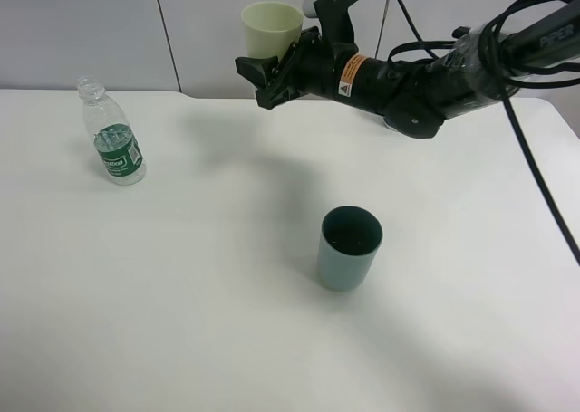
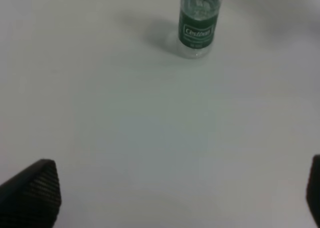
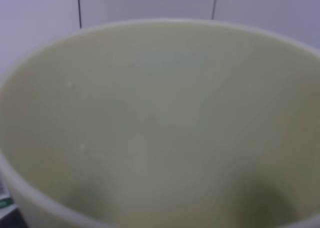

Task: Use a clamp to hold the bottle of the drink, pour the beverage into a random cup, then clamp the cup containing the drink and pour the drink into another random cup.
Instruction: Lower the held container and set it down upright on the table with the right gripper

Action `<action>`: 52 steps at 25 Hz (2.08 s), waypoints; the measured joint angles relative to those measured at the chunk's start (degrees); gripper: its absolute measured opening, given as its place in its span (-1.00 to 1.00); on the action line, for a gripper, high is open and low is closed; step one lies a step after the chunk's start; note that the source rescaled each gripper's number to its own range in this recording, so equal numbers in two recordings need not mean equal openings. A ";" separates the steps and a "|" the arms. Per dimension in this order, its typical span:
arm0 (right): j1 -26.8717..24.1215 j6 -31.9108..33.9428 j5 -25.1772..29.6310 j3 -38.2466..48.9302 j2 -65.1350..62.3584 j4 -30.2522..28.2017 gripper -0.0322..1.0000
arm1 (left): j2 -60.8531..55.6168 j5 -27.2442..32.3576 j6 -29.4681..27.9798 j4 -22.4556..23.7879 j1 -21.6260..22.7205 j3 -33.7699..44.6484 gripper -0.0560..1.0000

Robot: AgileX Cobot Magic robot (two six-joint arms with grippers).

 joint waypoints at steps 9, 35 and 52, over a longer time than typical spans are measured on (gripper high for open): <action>0.00 0.95 3.15 -3.53 7.84 -3.14 -0.94 | 0.00 0.00 0.00 0.00 0.00 0.00 1.00; -2.45 1.02 -0.24 -3.60 15.62 -8.30 -0.94 | 0.00 0.00 0.00 0.00 0.00 0.00 1.00; -2.45 7.53 0.17 -2.49 12.50 -10.54 0.21 | 0.00 0.06 0.00 0.00 0.00 0.00 1.00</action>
